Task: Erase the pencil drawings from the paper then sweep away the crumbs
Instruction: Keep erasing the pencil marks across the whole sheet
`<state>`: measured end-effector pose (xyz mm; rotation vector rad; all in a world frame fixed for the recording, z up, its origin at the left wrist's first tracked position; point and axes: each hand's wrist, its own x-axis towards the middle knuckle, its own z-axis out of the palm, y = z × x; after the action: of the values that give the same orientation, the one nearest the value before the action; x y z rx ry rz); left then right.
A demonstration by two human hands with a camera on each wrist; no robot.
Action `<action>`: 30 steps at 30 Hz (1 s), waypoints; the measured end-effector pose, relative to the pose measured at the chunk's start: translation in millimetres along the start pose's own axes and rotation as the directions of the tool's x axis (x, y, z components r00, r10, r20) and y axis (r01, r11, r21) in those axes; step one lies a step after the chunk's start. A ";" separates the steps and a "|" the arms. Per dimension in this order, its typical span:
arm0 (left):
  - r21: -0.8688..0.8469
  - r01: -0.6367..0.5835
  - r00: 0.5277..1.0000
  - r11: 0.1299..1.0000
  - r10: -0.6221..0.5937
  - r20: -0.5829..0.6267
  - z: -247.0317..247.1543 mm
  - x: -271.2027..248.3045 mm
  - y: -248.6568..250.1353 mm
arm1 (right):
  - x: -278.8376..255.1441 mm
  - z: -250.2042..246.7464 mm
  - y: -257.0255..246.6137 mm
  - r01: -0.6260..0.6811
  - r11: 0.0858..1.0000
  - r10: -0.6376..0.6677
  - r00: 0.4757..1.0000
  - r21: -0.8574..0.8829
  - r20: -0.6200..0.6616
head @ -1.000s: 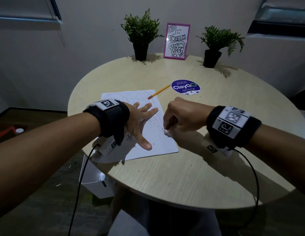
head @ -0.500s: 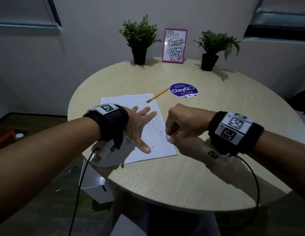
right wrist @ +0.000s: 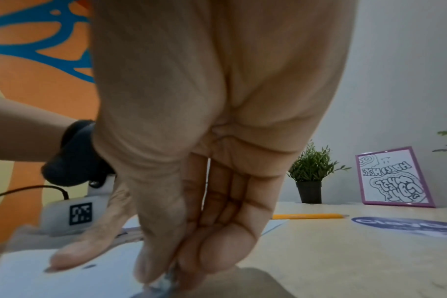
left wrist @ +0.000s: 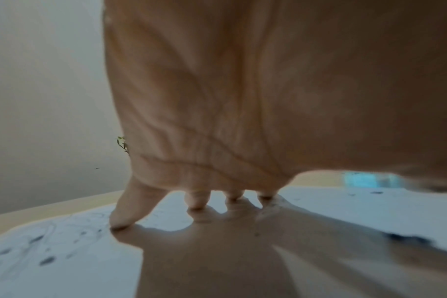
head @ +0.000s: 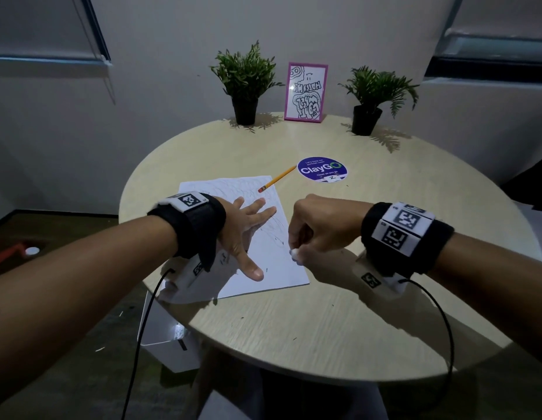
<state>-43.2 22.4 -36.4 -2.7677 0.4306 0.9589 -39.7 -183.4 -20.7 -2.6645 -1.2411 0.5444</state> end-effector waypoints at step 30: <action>-0.018 -0.006 0.997 1.000 0.005 -0.075 3.2 -4.5 43.0 | 21.7 -5.3 3.5 0.048 0.991 -0.065 0.988 -0.125 -0.140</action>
<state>-62.4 -16.3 -39.2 -2.8278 0.4432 0.8659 -22.3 -169.1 -22.5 -2.7008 -1.3427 0.2703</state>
